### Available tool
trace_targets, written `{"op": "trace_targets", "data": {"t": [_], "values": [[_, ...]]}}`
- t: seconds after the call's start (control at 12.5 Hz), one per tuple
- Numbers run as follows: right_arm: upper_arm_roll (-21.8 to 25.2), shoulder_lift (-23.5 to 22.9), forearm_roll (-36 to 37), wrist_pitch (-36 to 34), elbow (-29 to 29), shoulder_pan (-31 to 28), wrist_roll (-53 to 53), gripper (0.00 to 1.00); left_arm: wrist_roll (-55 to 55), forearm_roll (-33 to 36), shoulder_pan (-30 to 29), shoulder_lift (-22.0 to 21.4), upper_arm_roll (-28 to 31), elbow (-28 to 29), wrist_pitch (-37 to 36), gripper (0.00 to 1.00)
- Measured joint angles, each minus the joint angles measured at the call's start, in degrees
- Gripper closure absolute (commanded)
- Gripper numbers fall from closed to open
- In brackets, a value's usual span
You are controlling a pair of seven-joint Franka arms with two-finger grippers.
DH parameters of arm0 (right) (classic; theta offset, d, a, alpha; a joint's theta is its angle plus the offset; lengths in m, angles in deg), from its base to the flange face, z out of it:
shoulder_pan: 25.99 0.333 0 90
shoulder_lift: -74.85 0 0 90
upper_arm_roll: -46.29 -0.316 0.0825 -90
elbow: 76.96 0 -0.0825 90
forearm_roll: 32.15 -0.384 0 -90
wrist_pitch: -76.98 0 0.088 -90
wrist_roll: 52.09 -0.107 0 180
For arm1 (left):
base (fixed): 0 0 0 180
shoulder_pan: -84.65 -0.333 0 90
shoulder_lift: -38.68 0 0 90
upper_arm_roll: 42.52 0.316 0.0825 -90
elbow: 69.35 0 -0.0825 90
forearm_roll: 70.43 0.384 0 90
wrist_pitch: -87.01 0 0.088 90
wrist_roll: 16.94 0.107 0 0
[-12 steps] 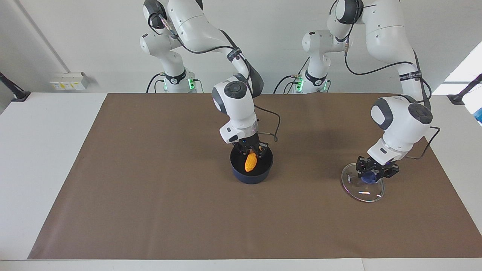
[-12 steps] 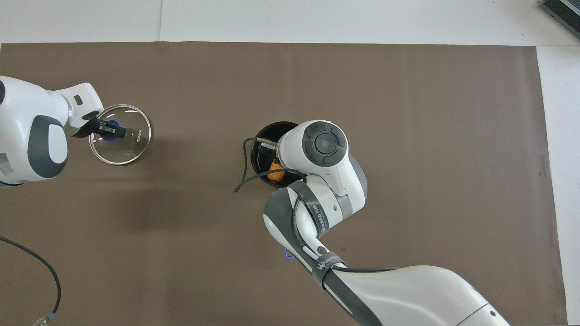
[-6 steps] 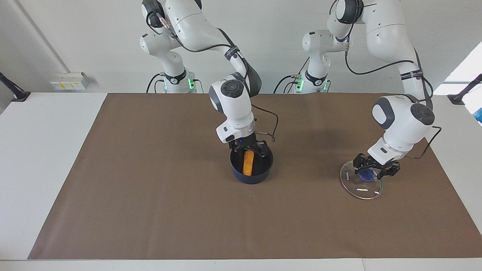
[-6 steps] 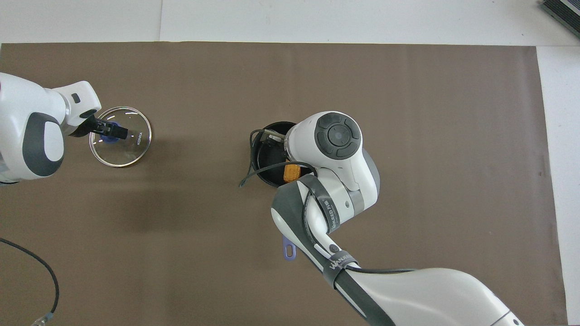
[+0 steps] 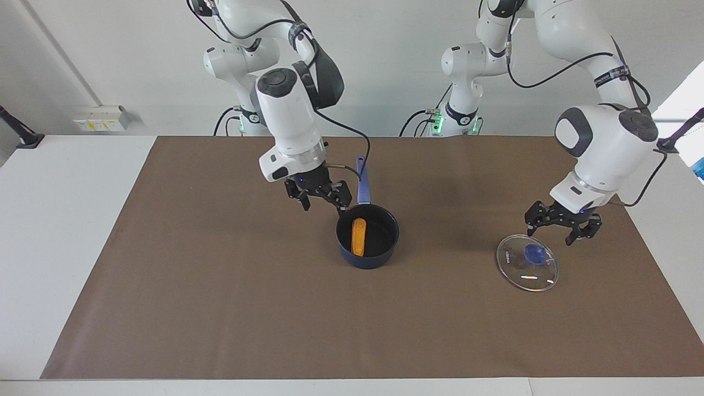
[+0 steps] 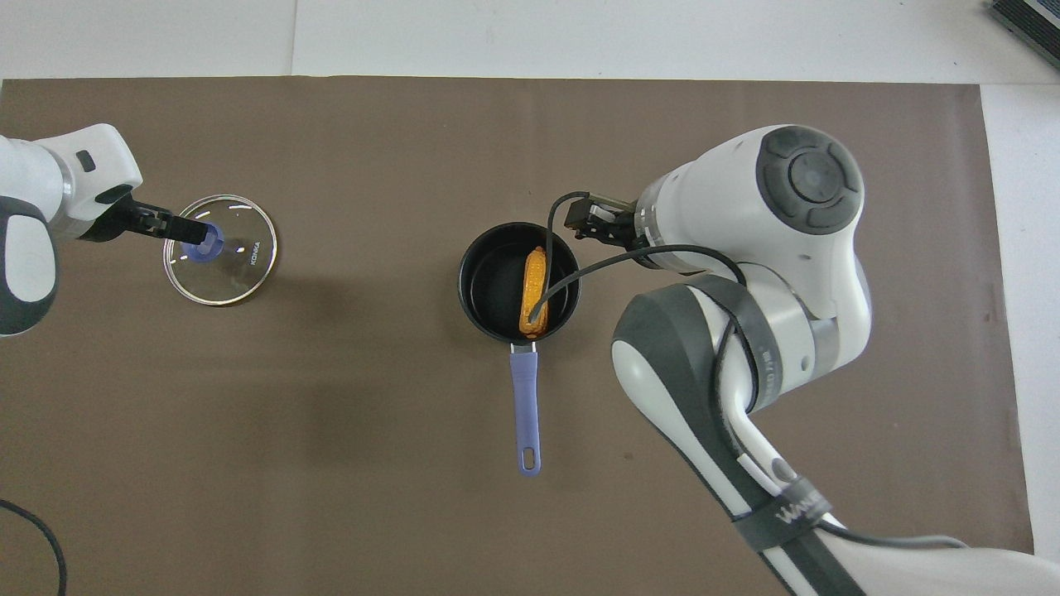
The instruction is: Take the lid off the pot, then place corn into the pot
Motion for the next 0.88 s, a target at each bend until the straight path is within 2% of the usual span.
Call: {"op": "trace_targets", "data": {"t": [0.24, 0.4, 0.88], "values": [[0.19, 3.01, 0.35, -7.63, -0.03, -7.55, 12.51, 0.00, -4.55, 0.36, 1.58, -6.80, -0.27, -0.68, -6.90, 0.00], [0.30, 4.52, 1.31, -10.87, -0.02, -12.10, 19.88, 0.00, -8.22, 1.71, 3.08, -9.74, -0.52, -4.59, -13.79, 0.00], [0.36, 12.01, 5.13, -19.12, 0.76, -16.11, 26.56, 0.00, -12.33, 2.38, 4.94, -10.57, -1.08, -18.66, -33.00, 0.00]]}}
